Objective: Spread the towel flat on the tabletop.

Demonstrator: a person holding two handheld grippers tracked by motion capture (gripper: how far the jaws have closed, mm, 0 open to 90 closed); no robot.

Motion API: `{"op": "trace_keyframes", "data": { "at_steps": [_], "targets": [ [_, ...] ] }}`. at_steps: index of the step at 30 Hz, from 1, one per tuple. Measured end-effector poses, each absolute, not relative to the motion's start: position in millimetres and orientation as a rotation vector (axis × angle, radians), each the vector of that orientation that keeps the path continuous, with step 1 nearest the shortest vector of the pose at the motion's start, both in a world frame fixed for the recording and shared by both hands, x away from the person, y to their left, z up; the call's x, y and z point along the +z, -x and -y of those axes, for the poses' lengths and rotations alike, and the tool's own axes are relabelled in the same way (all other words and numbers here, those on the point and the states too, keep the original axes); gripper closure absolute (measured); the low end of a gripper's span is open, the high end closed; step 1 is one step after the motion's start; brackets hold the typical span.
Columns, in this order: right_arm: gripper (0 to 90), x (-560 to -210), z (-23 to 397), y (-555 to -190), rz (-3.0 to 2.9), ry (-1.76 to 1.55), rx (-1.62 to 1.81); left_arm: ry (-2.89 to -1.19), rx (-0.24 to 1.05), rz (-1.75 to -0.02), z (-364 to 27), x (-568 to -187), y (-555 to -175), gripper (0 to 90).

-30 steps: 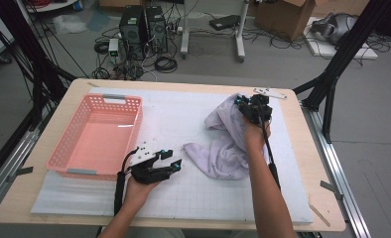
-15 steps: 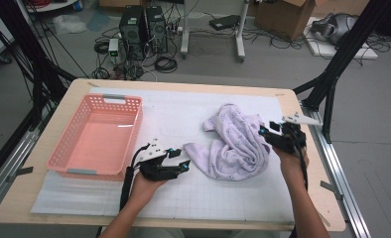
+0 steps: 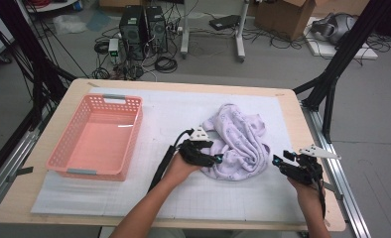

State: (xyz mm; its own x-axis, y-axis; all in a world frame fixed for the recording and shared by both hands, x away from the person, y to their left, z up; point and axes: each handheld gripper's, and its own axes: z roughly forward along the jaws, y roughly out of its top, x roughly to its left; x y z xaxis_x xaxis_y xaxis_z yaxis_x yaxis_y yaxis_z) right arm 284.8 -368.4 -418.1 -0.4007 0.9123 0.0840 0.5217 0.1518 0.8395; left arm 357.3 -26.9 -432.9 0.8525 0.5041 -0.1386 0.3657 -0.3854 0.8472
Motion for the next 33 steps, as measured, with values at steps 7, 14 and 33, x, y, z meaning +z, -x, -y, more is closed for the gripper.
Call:
{"op": "trace_keyframes", "data": {
  "at_steps": [7,14,33],
  "targets": [
    [47.7,-423.1,369.2,-285.3,-2.016,-1.384,1.160,-2.110,0.176,-0.604,33.8,-435.0,-354.7,79.6],
    [49.3,-430.2,364.0,-287.3,-2.081,-1.397,1.150,-1.931,0.243,-0.711,-16.2,-410.9,-355.9,82.2],
    [84.4,-437.1,293.8,-322.5,-2.310,-1.211,1.038,-1.818,0.324,-0.877,-91.5,-417.7,-337.4,82.2]
  ]
}}
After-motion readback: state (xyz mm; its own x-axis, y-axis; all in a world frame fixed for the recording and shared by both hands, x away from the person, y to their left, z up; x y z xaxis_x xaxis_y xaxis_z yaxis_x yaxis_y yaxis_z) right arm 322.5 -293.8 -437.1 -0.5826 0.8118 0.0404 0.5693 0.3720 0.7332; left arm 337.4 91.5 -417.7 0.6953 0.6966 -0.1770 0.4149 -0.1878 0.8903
